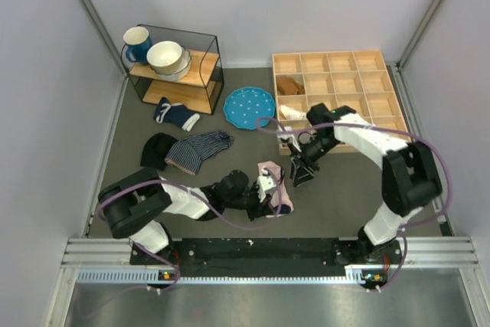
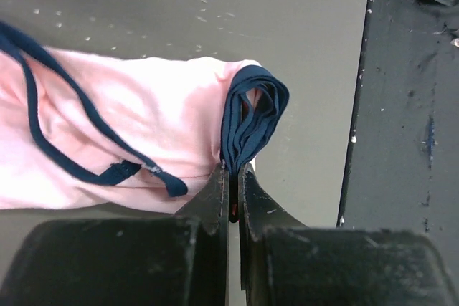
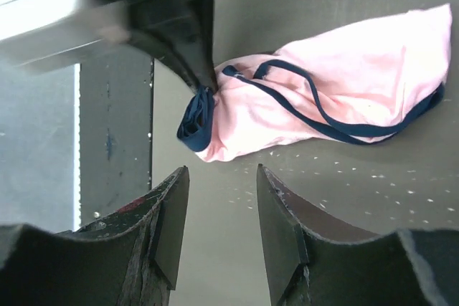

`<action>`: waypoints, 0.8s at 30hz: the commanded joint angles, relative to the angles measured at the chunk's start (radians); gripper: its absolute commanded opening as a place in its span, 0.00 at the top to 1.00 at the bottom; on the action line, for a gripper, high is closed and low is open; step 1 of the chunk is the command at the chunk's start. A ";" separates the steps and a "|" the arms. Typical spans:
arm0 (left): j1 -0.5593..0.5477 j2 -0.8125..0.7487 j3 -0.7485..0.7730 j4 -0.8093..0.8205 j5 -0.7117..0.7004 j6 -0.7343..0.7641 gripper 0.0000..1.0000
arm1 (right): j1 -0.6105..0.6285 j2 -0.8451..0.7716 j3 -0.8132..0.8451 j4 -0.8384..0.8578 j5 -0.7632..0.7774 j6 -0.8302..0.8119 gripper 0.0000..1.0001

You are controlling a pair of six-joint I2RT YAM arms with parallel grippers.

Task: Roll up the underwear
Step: Roll the underwear to the center of the board.

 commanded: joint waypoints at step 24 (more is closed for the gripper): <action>0.357 0.413 0.212 0.002 0.508 -0.648 1.00 | 0.496 -0.454 -0.547 0.651 0.474 -0.205 0.49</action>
